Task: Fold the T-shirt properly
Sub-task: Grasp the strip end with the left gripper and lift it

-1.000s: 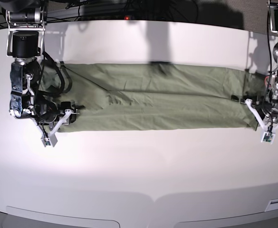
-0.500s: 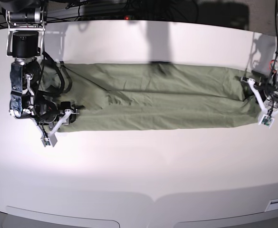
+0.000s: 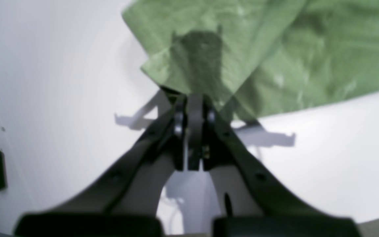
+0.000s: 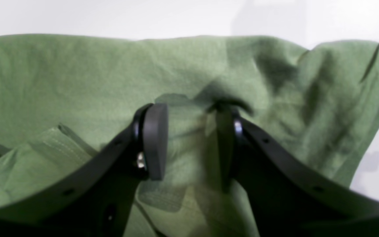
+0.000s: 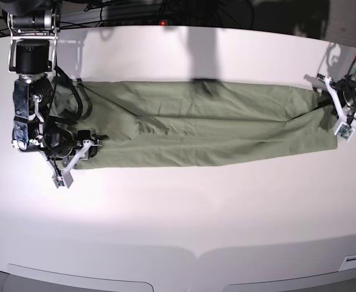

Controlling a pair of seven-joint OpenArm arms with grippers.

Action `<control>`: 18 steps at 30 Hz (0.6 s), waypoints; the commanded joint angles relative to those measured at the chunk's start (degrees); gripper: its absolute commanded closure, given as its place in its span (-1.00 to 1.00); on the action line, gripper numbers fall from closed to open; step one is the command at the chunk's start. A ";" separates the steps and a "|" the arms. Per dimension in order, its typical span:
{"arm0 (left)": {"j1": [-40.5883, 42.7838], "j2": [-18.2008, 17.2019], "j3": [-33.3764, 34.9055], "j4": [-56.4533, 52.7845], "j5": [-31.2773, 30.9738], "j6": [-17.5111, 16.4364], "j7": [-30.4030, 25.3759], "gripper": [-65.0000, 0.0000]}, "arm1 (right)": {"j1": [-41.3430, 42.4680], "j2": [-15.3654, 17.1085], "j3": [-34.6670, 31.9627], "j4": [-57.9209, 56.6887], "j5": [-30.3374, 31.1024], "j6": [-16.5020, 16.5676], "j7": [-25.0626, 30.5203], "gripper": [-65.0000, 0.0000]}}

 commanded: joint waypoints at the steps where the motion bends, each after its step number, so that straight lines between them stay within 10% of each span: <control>1: -0.33 -0.90 -0.48 -0.04 0.66 0.33 -1.66 1.00 | 0.66 0.79 0.15 0.20 -1.16 -0.61 -1.57 0.22; 10: -0.70 -0.81 -0.48 -6.84 6.05 0.39 -11.85 1.00 | 0.66 0.76 0.15 0.20 -1.16 -0.61 -1.57 0.22; 15: -0.70 -0.81 -0.48 -8.87 6.05 0.39 -12.68 0.01 | 0.66 0.79 0.15 0.20 -1.16 -0.61 -1.57 0.22; 18: -0.74 -0.81 -0.48 -10.12 6.08 0.39 -12.85 -0.18 | 0.66 0.79 0.15 0.20 -1.14 -0.61 -1.57 0.22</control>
